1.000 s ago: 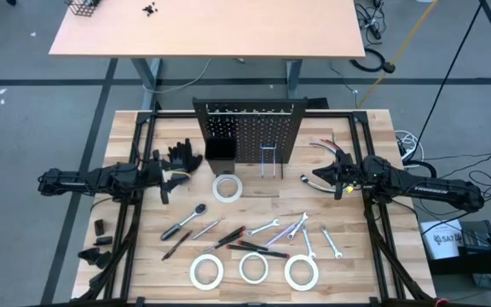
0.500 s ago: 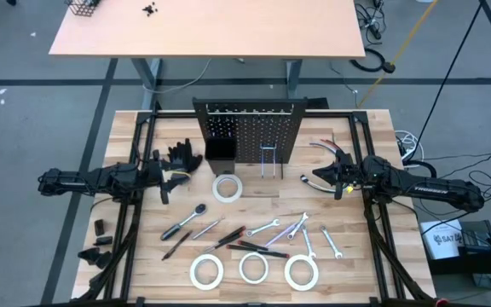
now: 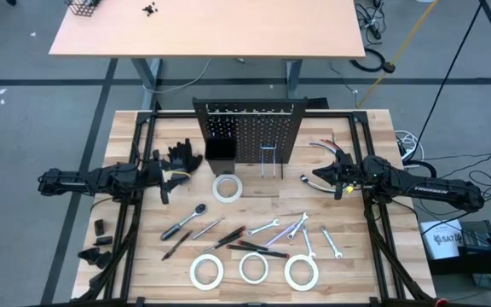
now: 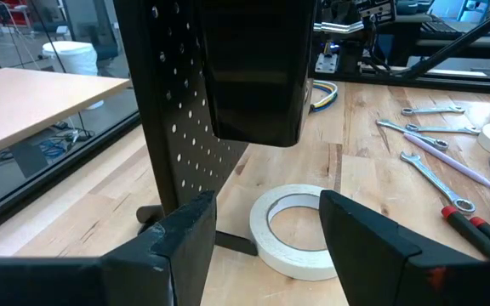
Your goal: Hang tools onto peg board
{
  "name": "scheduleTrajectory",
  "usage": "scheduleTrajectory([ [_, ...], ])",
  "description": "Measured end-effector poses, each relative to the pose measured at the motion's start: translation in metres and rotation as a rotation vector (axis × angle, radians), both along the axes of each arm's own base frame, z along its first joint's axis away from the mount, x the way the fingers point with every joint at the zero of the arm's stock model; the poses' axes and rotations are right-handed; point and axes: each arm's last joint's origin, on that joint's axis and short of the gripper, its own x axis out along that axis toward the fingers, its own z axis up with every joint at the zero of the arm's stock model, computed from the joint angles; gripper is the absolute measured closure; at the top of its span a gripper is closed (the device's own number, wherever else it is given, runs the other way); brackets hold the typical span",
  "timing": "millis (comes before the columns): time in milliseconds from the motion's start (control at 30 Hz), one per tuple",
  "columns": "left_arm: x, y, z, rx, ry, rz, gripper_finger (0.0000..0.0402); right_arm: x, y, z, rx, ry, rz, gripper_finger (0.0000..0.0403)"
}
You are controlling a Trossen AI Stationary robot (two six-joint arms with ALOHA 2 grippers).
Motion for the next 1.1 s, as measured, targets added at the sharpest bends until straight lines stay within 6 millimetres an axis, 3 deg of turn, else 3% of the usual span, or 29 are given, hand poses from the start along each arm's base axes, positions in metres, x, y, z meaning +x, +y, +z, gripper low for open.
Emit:
scheduleTrajectory([
  [1100,0.0,0.0,0.0,0.038,0.01,-0.007,0.019,0.0001,-0.0002,0.0006,-0.003,-0.005,-0.007,0.0403],
])
